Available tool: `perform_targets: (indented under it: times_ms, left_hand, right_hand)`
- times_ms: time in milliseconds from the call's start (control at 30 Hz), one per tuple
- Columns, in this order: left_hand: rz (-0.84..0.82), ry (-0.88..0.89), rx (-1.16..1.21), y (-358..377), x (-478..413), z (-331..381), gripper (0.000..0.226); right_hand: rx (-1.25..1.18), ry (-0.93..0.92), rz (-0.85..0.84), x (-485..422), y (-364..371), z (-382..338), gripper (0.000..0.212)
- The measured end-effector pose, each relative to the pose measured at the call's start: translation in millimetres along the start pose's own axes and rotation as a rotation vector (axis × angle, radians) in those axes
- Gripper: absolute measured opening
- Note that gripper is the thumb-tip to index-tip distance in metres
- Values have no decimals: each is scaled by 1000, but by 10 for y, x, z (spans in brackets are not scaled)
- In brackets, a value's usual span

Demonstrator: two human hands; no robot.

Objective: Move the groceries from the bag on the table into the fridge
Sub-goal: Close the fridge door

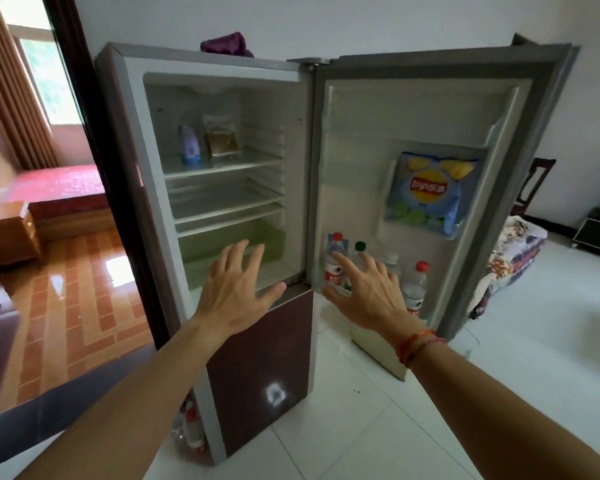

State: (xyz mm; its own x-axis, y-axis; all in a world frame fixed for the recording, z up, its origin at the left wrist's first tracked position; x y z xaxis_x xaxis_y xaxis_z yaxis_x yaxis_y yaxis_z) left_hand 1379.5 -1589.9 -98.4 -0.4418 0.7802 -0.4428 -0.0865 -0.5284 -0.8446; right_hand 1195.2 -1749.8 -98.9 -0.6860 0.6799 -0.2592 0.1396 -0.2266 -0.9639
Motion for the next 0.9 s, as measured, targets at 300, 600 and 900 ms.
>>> perform_targets:
  times_ms: [300,600,900]
  left_hand:
    - [-58,214,124,526,-551,1112,92]
    - [-142,426,148,1003,-1026,2018,95]
    - [-118,691,36,1457,-1738,2808,82]
  right_hand:
    - [50,227,11,321,-82,1217,75]
    - [57,397,-49,441,31,2032,82]
    - [-84,501,-81,15,457,2713,92]
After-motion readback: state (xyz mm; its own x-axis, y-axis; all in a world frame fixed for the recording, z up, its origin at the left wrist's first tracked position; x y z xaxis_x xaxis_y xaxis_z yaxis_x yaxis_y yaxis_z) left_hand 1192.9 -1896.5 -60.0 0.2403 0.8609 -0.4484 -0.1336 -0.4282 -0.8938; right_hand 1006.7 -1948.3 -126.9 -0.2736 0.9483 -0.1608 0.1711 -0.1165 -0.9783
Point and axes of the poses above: each hand's wrist, its own x-axis away from the middle knuckle, its own y-axis out of the palm, z = x × y, the point moved 1 cm from there along -x, towards the middle knuckle, and after that the axes turned 12 degrees about x, right-handed, at the moved point
